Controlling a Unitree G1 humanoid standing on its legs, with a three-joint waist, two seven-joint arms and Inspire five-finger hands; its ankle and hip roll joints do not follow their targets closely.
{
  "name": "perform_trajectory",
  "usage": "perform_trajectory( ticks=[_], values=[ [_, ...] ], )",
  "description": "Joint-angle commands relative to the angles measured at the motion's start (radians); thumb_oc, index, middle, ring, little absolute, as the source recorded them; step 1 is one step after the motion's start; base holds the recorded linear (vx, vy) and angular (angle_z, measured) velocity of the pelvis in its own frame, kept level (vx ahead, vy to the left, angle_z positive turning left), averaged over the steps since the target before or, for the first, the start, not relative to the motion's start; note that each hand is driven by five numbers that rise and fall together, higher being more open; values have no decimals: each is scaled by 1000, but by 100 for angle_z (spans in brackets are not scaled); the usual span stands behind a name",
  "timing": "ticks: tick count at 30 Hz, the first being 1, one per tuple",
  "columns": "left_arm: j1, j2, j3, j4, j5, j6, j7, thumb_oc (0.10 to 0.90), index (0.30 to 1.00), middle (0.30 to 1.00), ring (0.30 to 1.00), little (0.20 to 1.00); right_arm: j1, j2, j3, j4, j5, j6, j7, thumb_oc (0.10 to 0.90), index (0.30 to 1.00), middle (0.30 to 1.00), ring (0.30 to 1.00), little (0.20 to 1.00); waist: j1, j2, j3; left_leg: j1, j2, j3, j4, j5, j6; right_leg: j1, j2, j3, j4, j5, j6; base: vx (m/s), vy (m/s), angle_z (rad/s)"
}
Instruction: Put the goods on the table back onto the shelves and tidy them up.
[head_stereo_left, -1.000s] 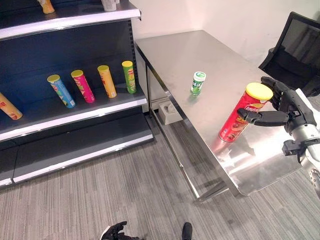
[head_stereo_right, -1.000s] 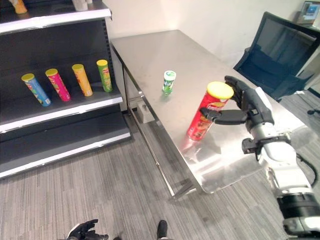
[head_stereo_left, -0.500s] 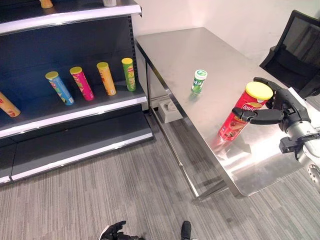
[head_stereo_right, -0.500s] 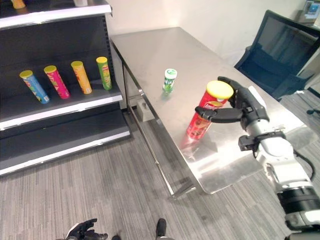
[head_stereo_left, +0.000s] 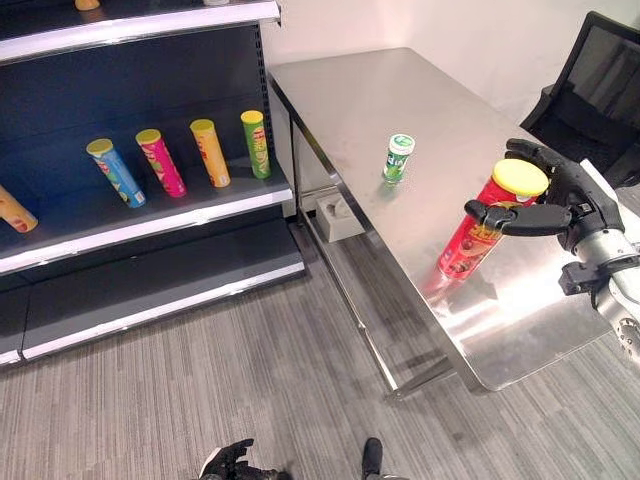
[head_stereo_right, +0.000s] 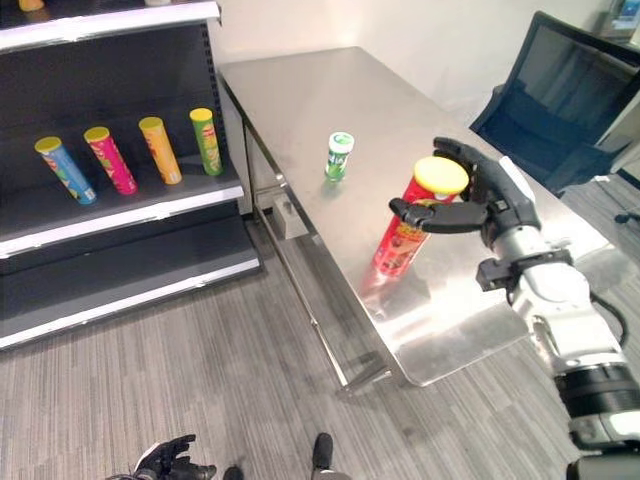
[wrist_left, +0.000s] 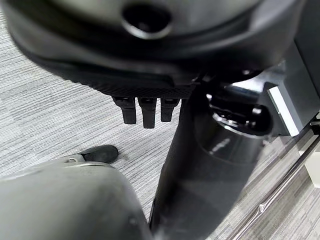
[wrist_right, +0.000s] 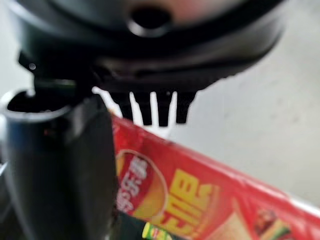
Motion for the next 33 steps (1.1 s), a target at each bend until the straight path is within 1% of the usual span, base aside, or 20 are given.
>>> perform_trajectory(
  ticks=[1, 7, 10, 12, 14, 16, 17, 18, 20, 21, 23, 24, 26, 27, 28, 29, 30, 31, 32, 33],
  values=[
    [-17, 50, -62, 22, -17, -32, 8, 800, 900, 900, 900, 900, -176, -99, 17, -21, 51, -76, -17, 400, 300, 300, 300, 300, 36, -73, -53, -42, 25, 13, 3, -6, -47, 112, -62, -15, 13, -97, 102, 0, 0, 0],
    [-17, 52, -60, 25, -14, -33, 7, 800, 900, 900, 900, 900, -170, -119, 25, -26, 36, -73, -8, 400, 300, 300, 300, 300, 35, -78, -52, -43, 28, 11, 3, -5, -50, 113, -60, -19, 13, -101, 100, 2, -5, 0],
    [-18, 52, -45, 21, -17, -33, 13, 800, 900, 900, 900, 900, -133, -92, -33, -50, 23, -86, -33, 400, 300, 300, 300, 300, 35, -73, -51, -40, 30, 5, 3, -6, -50, 119, -61, -25, 13, -103, 100, 19, -61, 3],
    [-17, 59, -21, 11, -20, -32, 18, 800, 900, 900, 900, 900, -92, -52, -118, -106, 12, -103, -65, 400, 300, 300, 300, 300, 39, -67, -52, -38, 34, -2, 3, -5, -50, 125, -59, -29, 13, -109, 98, 28, -98, 15],
    [-10, 63, -9, 1, -25, -34, 18, 800, 900, 900, 900, 900, -89, -30, -157, -148, 0, -123, -82, 400, 300, 300, 300, 300, 41, -61, -53, -38, 36, -7, 3, -5, -51, 128, -56, -31, 13, -115, 95, 24, -88, 21],
    [-7, 68, 6, -4, -25, -33, 19, 800, 900, 900, 900, 900, -83, -8, -206, -199, -38, -146, -110, 400, 300, 300, 300, 300, 44, -55, -55, -38, 41, -15, 3, -3, -53, 133, -52, -35, 13, -122, 91, 22, -74, 10],
    [-7, 69, 5, -4, -25, -33, 19, 800, 900, 900, 900, 900, -79, -6, -211, -203, -40, -144, -112, 400, 300, 300, 300, 300, 44, -56, -54, -38, 41, -16, 3, -3, -53, 134, -52, -36, 13, -122, 91, 28, -100, 14],
    [-1, 71, 16, -11, -29, -35, 21, 800, 900, 900, 900, 900, -91, 9, -247, -253, -75, -171, -140, 400, 300, 300, 300, 300, 51, -49, -57, -39, 46, -25, 3, -1, -56, 139, -45, -37, 13, -130, 86, 26, -98, 22],
    [3, 72, 18, -16, -29, -34, 20, 800, 900, 900, 900, 900, -88, 25, -268, -281, -84, -178, -150, 400, 300, 300, 300, 300, 52, -47, -57, -39, 50, -31, 3, 1, -58, 141, -41, -40, 13, -135, 83, 21, -103, 17],
    [8, 73, 22, -18, -26, -33, 19, 800, 900, 900, 900, 900, -108, 47, -281, -318, -102, -200, -171, 400, 300, 300, 300, 300, 61, -41, -57, -44, 59, -47, 3, 6, -61, 143, -32, -41, 13, -143, 76, 12, -125, 11],
    [13, 73, 24, -21, -28, -32, 18, 800, 900, 900, 900, 900, -108, 61, -291, -345, -105, -202, -175, 400, 300, 300, 300, 300, 61, -39, -57, -47, 65, -55, 3, 9, -64, 143, -26, -42, 13, -148, 72, -3, -119, 29],
    [22, 74, 29, -29, -38, -31, 18, 800, 900, 900, 900, 900, -131, 74, -292, -378, -100, -218, -178, 400, 300, 300, 300, 300, 73, -35, -49, -54, 76, -70, 3, 20, -66, 140, -12, -36, 13, -157, 63, -19, -70, 39],
    [21, 75, 30, -30, -45, -29, 21, 800, 900, 900, 900, 900, -146, 75, -294, -391, -93, -223, -181, 400, 300, 300, 300, 300, 76, -34, -36, -60, 80, -82, 7, 34, -67, 141, -7, -37, 13, -161, 56, -90, -89, 26],
    [12, 78, 33, -38, -68, -28, 28, 800, 900, 900, 900, 900, -162, 80, -303, -417, -78, -237, -181, 400, 300, 300, 300, 300, 92, -39, 5, -121, 72, -103, 92, 31, -73, 147, -12, -46, 13, -166, 44, -143, -77, 16],
    [10, 80, 33, -38, -69, -27, 28, 800, 900, 900, 900, 900, -161, 80, -307, -419, -78, -236, -181, 400, 300, 300, 300, 300, 85, -41, 6, -136, 70, -112, 114, 22, -73, 147, -14, -53, 13, -167, 45, -186, -48, 34],
    [2, 77, 34, -42, -90, -29, 34, 800, 900, 900, 900, 900, -167, 79, -308, -429, -78, -241, -182, 400, 300, 300, 300, 300, 92, -44, 25, -179, 67, -127, 157, 24, -87, 149, -20, -70, 13, -169, 42, -99, 61, 64],
    [-5, 67, 36, -48, -101, -30, 36, 800, 900, 900, 900, 900, -164, 85, -312, -435, -81, -244, -183, 400, 300, 300, 300, 300, 99, -43, 31, -208, 91, -146, 164, 36, -103, 156, -29, -93, 13, -168, 48, -80, 134, 85],
    [-9, 66, 36, -48, -105, -33, 38, 800, 900, 900, 900, 900, -162, 83, -313, -433, -85, -243, -187, 400, 300, 300, 300, 300, 96, -45, 31, -219, 115, -160, 154, 51, -109, 159, -36, -103, 13, -168, 55, -11, 130, 86],
    [-10, 66, 35, -47, -105, -34, 38, 800, 900, 900, 900, 900, -162, 83, -313, -432, -85, -243, -187, 400, 300, 300, 300, 300, 94, -45, 30, -219, 116, -162, 150, 53, -110, 159, -35, -105, 13, -168, 55, 27, 263, 73],
    [-19, 67, 34, -44, -109, -40, 47, 800, 900, 900, 900, 900, -154, 81, -310, -425, -92, -237, -193, 400, 300, 300, 300, 300, 86, -51, 28, -224, 177, -162, 112, 96, -121, 154, -64, -116, 13, -166, 73, 32, 299, 63]
  ],
)
